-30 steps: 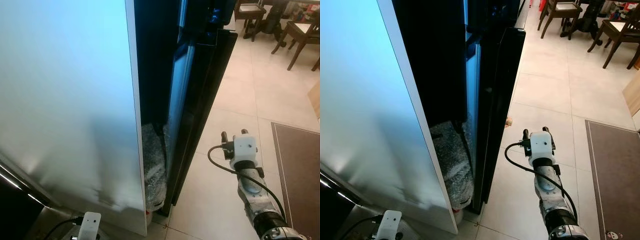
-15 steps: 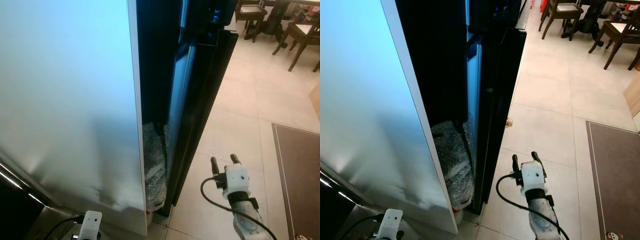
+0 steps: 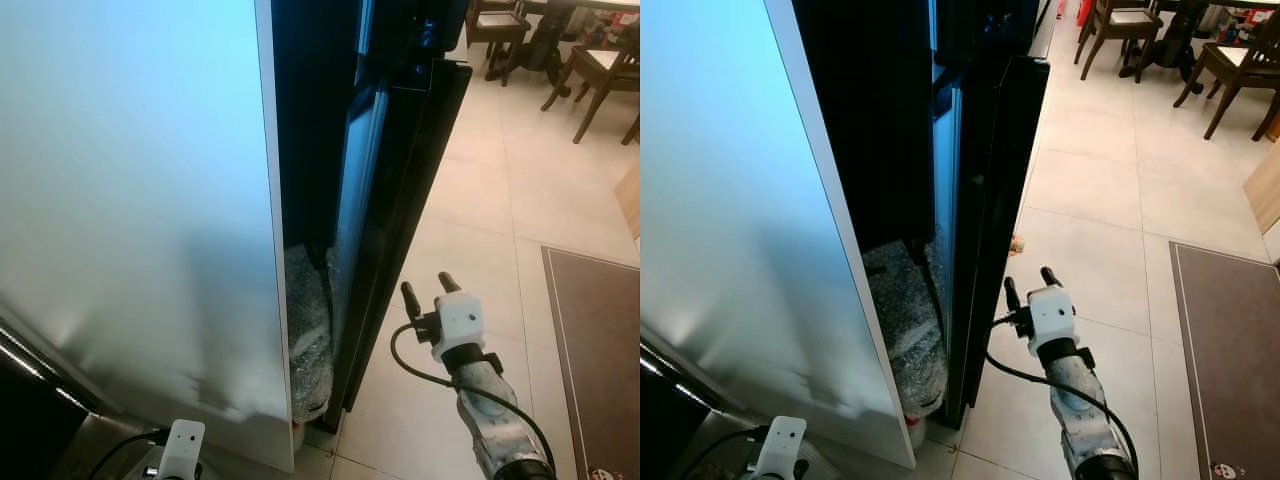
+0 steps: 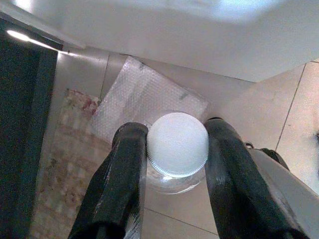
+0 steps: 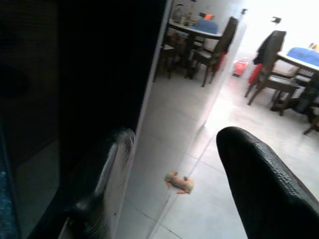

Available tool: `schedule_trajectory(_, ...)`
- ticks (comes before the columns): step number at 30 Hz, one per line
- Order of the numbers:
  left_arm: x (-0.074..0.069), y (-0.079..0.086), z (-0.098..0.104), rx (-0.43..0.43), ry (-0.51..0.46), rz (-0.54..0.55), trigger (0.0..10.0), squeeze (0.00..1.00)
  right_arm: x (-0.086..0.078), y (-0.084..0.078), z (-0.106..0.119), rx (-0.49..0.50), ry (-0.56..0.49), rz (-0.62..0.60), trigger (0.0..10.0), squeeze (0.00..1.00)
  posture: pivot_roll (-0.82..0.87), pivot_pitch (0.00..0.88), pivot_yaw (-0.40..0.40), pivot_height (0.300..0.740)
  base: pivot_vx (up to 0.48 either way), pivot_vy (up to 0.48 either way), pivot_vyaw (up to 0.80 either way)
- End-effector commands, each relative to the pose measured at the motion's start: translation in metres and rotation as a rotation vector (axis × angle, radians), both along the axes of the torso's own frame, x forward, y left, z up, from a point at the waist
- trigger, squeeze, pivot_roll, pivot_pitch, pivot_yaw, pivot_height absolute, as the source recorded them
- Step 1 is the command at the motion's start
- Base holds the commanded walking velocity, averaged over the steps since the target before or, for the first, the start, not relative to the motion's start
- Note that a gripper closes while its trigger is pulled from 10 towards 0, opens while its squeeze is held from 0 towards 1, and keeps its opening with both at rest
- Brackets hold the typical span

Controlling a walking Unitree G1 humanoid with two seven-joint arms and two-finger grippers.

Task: Restocking fridge

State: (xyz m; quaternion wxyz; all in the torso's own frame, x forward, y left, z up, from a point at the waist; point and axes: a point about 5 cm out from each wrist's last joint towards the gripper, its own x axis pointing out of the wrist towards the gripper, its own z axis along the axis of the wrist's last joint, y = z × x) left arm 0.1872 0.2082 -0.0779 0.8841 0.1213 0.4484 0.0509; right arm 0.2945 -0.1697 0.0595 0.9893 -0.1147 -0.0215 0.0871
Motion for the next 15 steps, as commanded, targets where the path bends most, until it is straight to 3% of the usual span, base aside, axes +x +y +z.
schedule_trajectory(1,-0.004,0.004,-0.001,0.015,0.015,0.015,10.0,0.0,0.0,0.001,-0.004,0.011,0.032,0.013,10.0,0.0,-0.14,0.026,-0.023,0.74,0.0,0.0,0.0)
schedule_trajectory(6,-0.005,0.006,-0.001,0.017,0.018,0.017,10.0,0.0,0.003,0.003,-0.004,0.013,0.044,0.033,10.0,0.0,-0.14,0.026,-0.023,0.74,0.0,0.0,0.0)
schedule_trajectory(15,-0.006,0.007,-0.002,0.016,0.025,0.015,10.0,0.0,0.015,-0.006,0.004,0.012,0.023,-0.037,10.0,0.0,-0.14,0.025,-0.02,0.74,0.0,0.0,0.0)
